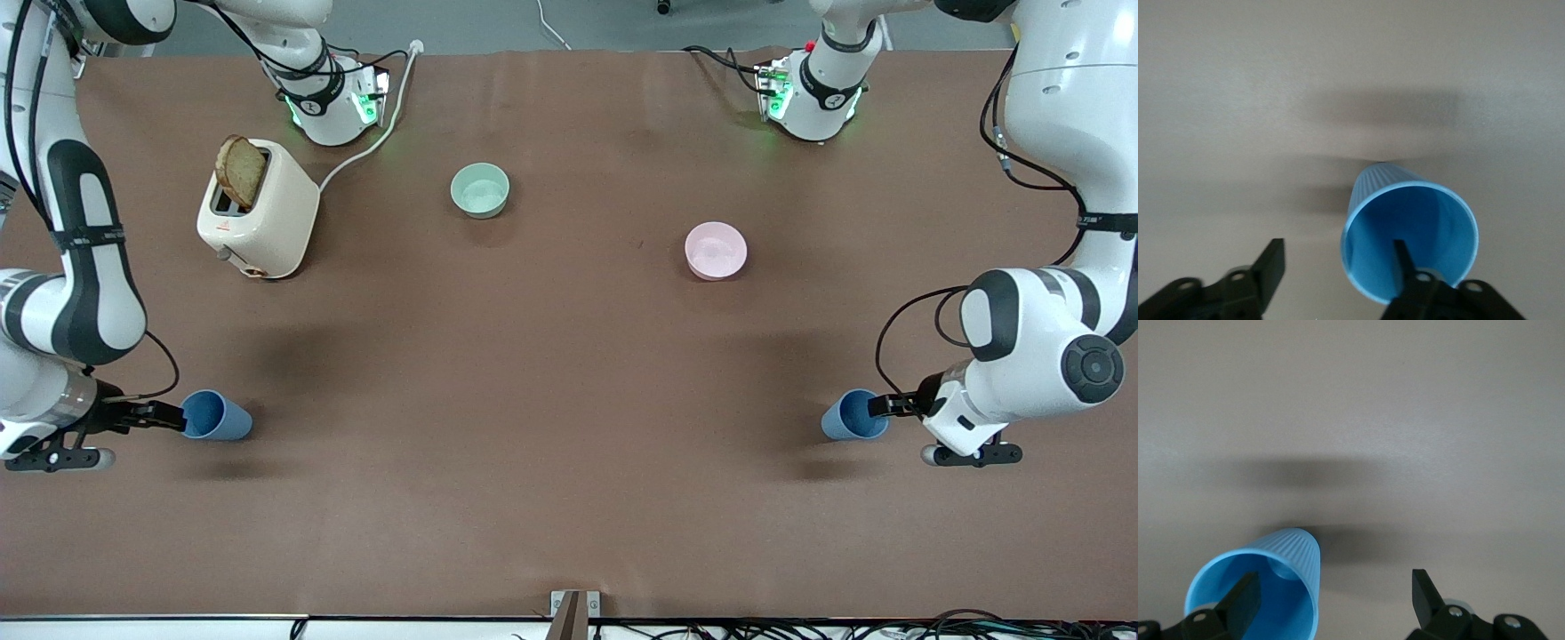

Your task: Stack blue cups with both arms

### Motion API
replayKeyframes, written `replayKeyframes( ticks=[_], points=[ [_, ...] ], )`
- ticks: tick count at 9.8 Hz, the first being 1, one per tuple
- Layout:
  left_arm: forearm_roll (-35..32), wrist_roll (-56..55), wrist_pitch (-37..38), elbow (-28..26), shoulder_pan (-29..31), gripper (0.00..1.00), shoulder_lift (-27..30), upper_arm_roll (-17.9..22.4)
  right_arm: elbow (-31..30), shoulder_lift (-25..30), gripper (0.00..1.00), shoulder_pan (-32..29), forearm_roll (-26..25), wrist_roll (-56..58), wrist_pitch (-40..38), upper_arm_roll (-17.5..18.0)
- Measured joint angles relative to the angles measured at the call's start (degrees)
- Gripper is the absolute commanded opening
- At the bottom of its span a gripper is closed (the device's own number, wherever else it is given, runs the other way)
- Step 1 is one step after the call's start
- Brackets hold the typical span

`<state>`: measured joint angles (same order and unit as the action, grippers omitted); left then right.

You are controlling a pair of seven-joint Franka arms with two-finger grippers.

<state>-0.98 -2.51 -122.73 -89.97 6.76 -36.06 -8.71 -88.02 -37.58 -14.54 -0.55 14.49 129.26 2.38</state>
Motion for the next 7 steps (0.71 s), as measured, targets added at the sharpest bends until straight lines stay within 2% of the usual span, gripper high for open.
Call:
replayKeyframes(
  ticks=[1,2,3,4,5,7],
  points=[
    [0.00,-0.03,-2.23,-0.84,-0.30,0.43,-0.50,-0.02,-0.97,-0.34,1.00,0.05,0.00,0.07,1.24,0.09],
    [0.00,-0.04,-4.45,-1.87,-0.46,0.32,-0.86,-0.02,-1.61,-0.36,0.93,0.07,0.00,0.14,1.72,0.17],
    [0.00,-0.12,-5.75,-2.57,-0.47,0.16,-1.20,-0.02,-1.77,-0.41,0.80,0.09,0.00,0.23,1.89,0.25],
    [0.00,-0.37,-6.10,-3.05,-0.45,0.04,-1.33,-0.01,-2.04,-0.51,0.56,0.11,0.00,0.25,2.32,0.29],
    [0.00,-0.66,-6.14,-3.51,-0.45,0.00,-1.33,-0.02,-2.63,-0.69,0.33,0.16,0.00,0.33,2.93,0.35],
    [0.01,-0.85,-6.44,-3.68,-0.46,0.00,-1.19,-0.04,-3.43,-0.96,0.01,0.26,0.02,0.34,3.17,0.52]
  ],
)
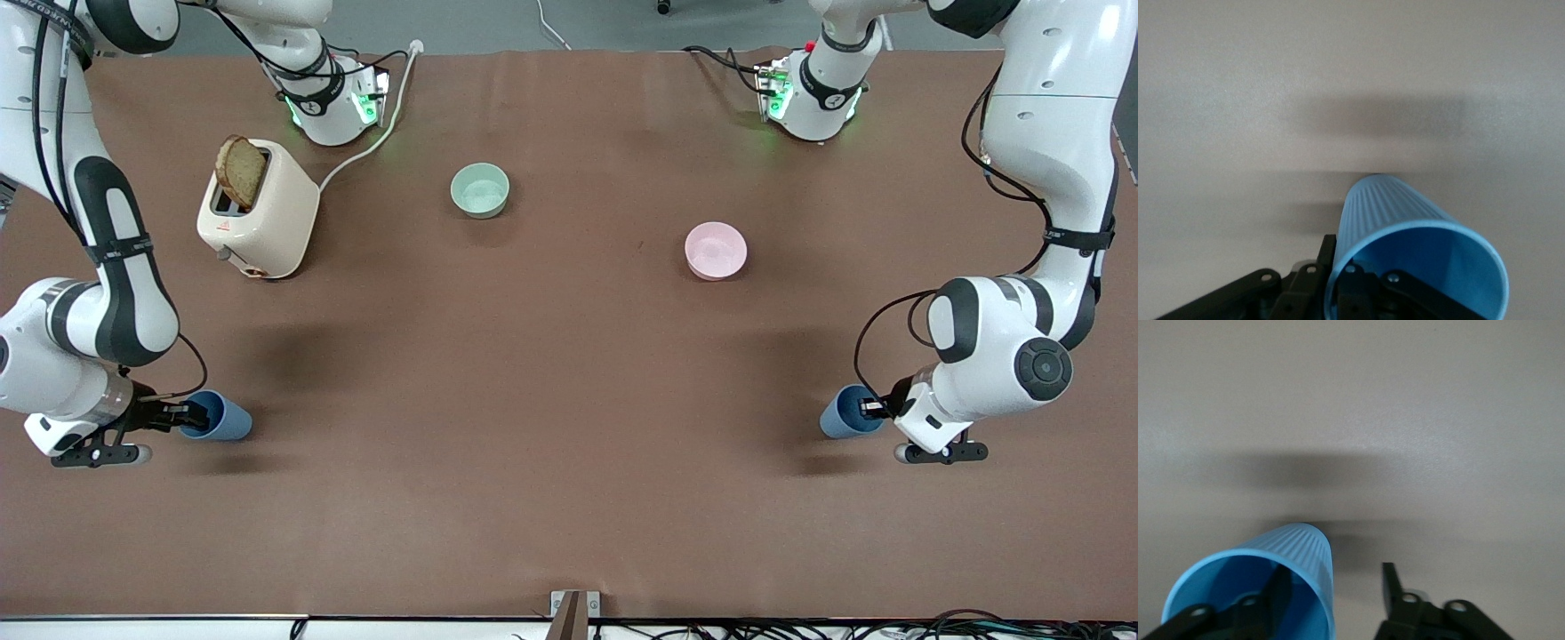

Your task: Stack blue cups with both arms

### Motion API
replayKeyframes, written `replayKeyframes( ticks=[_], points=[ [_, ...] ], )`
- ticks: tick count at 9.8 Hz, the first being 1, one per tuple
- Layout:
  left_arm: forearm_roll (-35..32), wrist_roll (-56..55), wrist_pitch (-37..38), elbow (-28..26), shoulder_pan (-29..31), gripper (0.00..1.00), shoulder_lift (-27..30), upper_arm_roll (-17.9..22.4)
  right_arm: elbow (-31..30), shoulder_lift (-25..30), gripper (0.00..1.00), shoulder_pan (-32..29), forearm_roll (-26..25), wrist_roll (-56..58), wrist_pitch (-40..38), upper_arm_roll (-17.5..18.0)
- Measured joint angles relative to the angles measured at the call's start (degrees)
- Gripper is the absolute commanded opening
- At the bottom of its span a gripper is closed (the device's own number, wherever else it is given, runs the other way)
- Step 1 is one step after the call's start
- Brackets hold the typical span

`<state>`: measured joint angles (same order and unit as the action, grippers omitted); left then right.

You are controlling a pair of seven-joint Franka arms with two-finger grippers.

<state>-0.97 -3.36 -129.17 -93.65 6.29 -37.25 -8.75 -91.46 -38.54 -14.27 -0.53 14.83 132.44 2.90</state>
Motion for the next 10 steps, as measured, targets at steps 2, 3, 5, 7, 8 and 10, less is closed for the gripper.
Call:
replayKeyframes(
  ticks=[2,3,5,7,8,10],
  points=[
    [0.10,-0.56,0.18,0.23,0.15,0.00,1.73,-1.23,-0.24,-0.25,0.01,0.01,0.00,0.05,0.02,0.10],
    [0.35,-4.22,1.31,0.43,0.27,0.00,3.52,-4.00,-0.15,-0.22,0.01,0.02,0.05,0.13,0.09,0.15],
    [0.23,-19.35,2.92,1.01,-1.12,0.00,5.88,-12.90,1.26,0.16,0.01,0.07,0.61,0.14,-3.32,0.86],
    [-0.20,-35.97,2.97,3.30,-10.53,0.00,5.46,-15.16,5.66,2.44,0.01,0.25,4.01,0.12,-11.80,1.61],
    [-0.53,-43.46,2.95,4.78,-16.08,0.00,4.27,-14.90,6.80,4.47,0.01,0.26,4.83,0.12,-13.83,1.65],
    [-3.36,-54.70,2.90,6.43,-24.21,0.01,1.15,-14.37,7.01,7.83,0.01,0.54,5.34,-1.25,-16.89,1.89]
  ],
)
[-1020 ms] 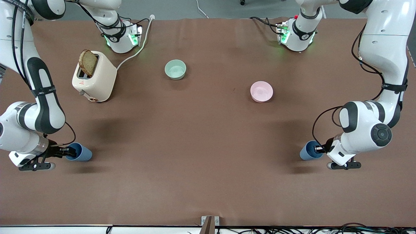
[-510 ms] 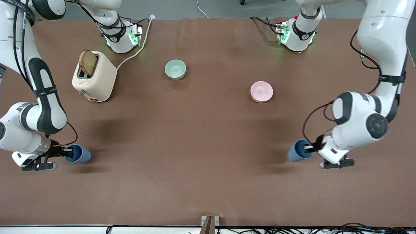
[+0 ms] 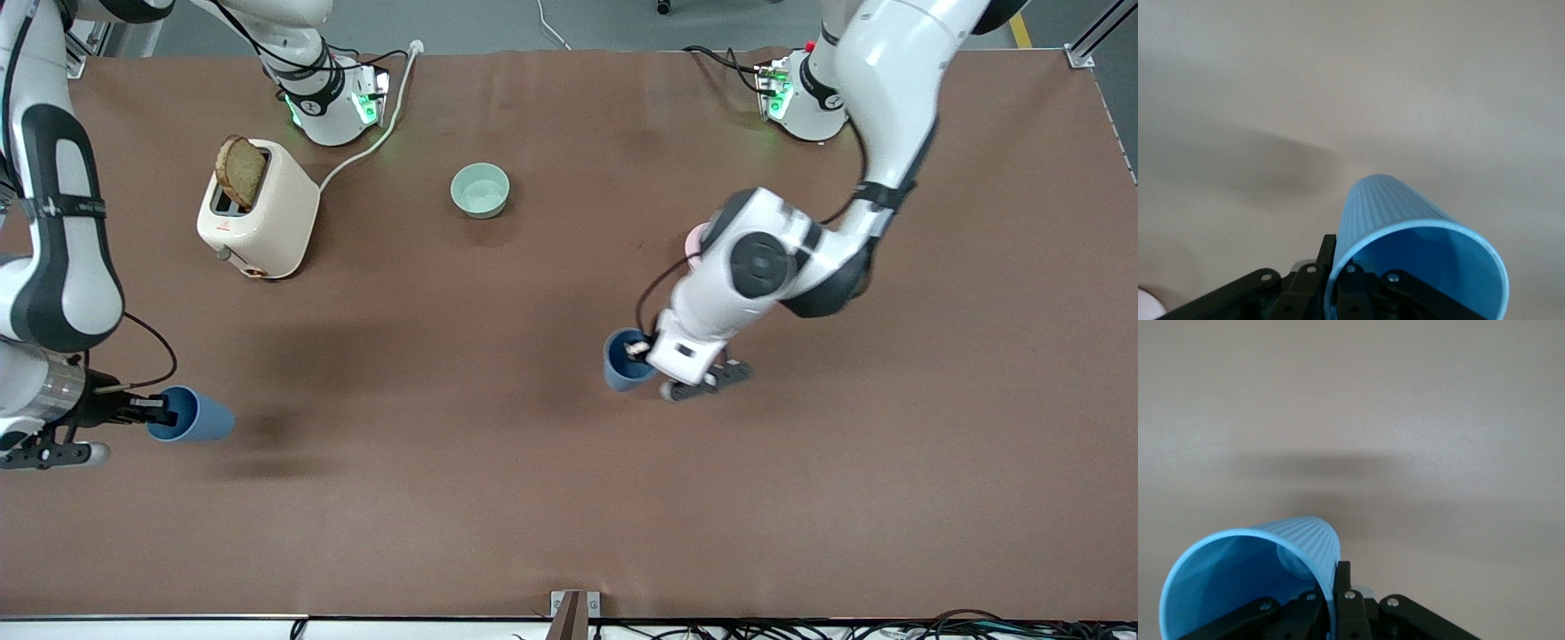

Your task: Stack blue cups with both arms

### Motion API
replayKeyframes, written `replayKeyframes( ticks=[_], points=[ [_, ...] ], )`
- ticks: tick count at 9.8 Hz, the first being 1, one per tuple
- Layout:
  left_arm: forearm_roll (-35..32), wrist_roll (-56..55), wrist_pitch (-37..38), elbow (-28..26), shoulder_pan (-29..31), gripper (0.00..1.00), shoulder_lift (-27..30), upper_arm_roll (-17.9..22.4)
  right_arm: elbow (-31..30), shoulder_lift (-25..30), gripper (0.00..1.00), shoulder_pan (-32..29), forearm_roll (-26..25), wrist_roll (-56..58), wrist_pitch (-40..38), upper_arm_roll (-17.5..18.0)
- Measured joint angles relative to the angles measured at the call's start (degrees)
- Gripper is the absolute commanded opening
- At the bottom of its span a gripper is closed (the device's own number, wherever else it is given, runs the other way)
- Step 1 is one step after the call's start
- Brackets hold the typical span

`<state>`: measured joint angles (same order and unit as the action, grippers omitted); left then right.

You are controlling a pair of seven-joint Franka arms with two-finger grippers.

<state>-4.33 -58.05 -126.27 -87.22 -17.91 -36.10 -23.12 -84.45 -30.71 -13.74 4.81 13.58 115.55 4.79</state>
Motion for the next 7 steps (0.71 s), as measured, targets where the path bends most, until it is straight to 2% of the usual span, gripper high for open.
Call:
replayKeyframes(
  ticks=[2,3,4,5,7],
  points=[
    [-3.05,-7.03,-0.04,0.32,-4.51,0.04,-2.79,0.20,0.00,1.57,0.01,2.81,0.26,-5.95,-1.22,0.34],
    [-3.68,-8.49,-0.40,0.41,-5.76,0.10,-4.07,0.31,0.01,2.07,0.01,5.04,0.26,-9.67,-1.26,0.39],
    [-3.93,-9.36,-1.55,0.60,-6.88,0.34,-5.42,0.90,0.03,2.34,0.01,6.96,0.28,-12.89,-1.23,0.44],
    [-3.99,-10.12,-2.99,0.90,-8.39,0.99,-6.77,2.41,0.04,2.46,0.01,8.64,0.31,-16.08,-1.13,0.50],
    [-4.00,-10.57,-3.96,2.32,-9.87,1.00,-7.76,4.33,0.07,2.53,0.01,12.77,0.35,-23.39,-0.96,0.60]
  ],
)
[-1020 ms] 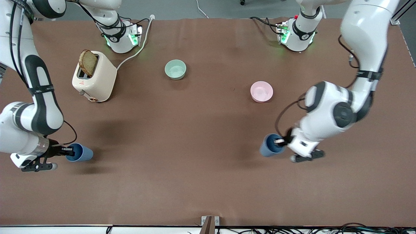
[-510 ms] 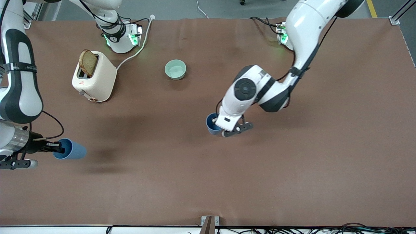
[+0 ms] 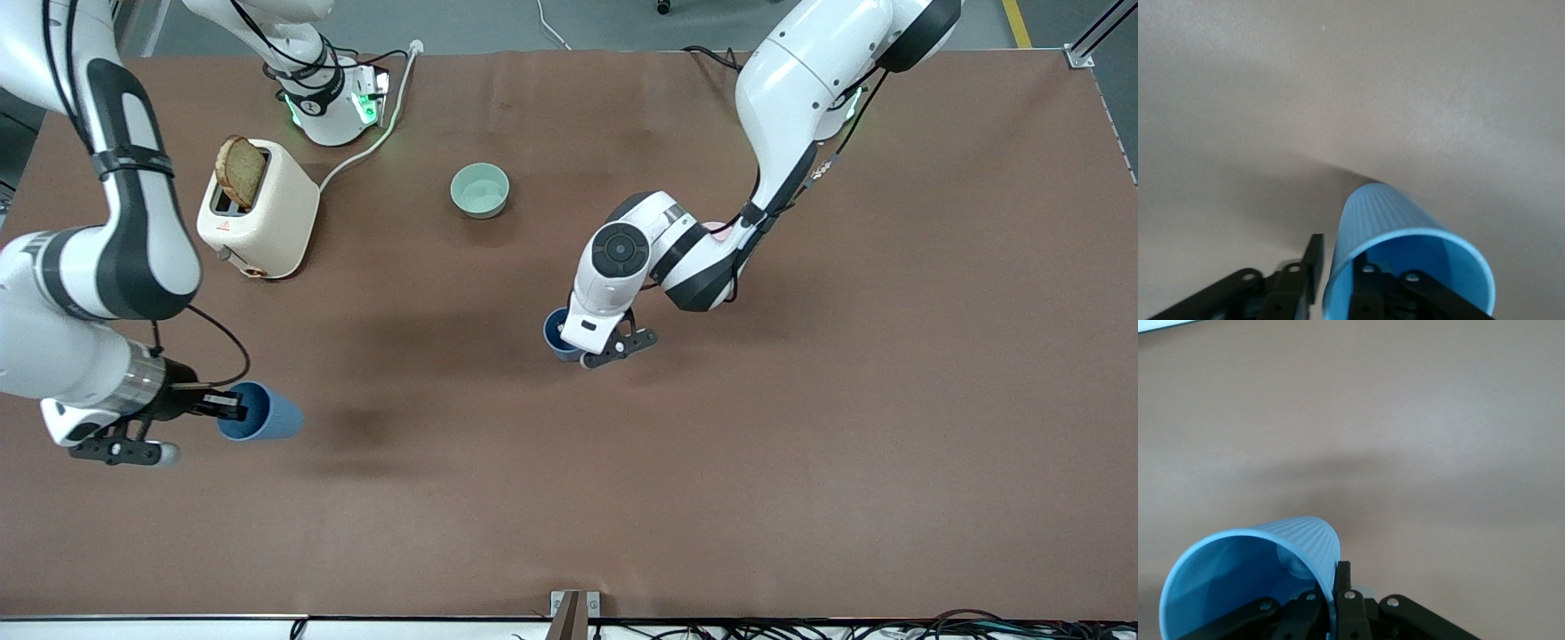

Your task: Stack blue cups with both arms

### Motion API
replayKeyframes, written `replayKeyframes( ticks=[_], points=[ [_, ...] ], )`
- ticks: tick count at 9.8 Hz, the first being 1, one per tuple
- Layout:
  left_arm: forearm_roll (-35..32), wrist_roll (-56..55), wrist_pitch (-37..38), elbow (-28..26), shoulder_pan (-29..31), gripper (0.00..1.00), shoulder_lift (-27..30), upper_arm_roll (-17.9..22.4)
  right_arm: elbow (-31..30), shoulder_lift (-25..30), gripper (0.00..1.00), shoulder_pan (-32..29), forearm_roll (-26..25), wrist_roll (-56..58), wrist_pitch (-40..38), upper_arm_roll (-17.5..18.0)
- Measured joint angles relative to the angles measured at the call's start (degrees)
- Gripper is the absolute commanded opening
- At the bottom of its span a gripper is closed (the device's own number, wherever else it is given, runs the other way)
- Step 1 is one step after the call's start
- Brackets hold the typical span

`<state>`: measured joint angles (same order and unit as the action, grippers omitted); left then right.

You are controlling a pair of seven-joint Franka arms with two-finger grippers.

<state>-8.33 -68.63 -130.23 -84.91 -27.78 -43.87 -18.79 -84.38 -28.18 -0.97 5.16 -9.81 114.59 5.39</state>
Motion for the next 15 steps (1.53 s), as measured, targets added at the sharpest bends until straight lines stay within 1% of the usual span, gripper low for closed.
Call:
replayKeyframes(
  ticks=[1,2,3,4,6,7,8,9,10,11,13,15],
  points=[
    [-0.02,0.00,0.76,1.47,0.14,1.00,0.50,0.18,0.14,0.06,0.01,2.41,0.02,-4.07,0.08,0.05],
    [-0.05,0.00,4.43,3.51,0.51,1.00,1.92,0.29,0.57,0.23,0.01,5.26,0.04,-8.68,0.07,0.12],
    [-0.05,0.00,9.88,5.73,1.20,1.00,4.88,0.38,0.85,0.72,0.01,8.64,0.05,-13.76,0.00,0.19],
    [-0.09,0.00,15.28,7.51,2.63,1.00,9.66,0.38,0.94,1.24,0.01,12.21,0.10,-18.93,-0.04,0.29],
    [-1.56,2.02,24.86,8.62,6.24,1.00,22.08,1.01,1.13,1.74,0.01,20.39,0.14,-29.03,-0.06,0.41],
    [-2.18,7.07,28.93,8.57,8.59,1.00,27.64,1.98,1.11,1.78,0.01,24.69,0.15,-33.04,-0.05,0.40],
    [-2.41,15.01,32.34,8.38,12.20,1.00,31.96,2.52,1.07,1.79,0.01,28.60,0.14,-36.30,-0.01,0.38],
    [-2.38,23.36,34.30,8.21,16.54,1.00,35.07,2.76,0.97,1.72,0.01,31.90,0.13,-38.88,0.31,0.32],
    [-1.46,29.85,36.01,8.10,20.83,1.00,37.04,2.79,0.80,1.49,0.01,34.04,0.12,-40.44,0.78,0.23],
    [-0.35,34.78,38.36,7.93,24.06,1.00,38.09,2.85,0.67,1.09,0.01,34.89,0.11,-40.69,1.03,0.17],
    [1.10,43.76,42.51,7.84,28.22,1.00,39.36,2.96,0.50,-0.47,0.01,35.58,0.12,-40.68,2.86,0.09],
    [1.96,48.40,45.18,7.69,30.38,1.00,40.97,3.06,0.46,-2.39,0.01,36.31,0.01,-40.67,4.30,0.06]
  ],
)
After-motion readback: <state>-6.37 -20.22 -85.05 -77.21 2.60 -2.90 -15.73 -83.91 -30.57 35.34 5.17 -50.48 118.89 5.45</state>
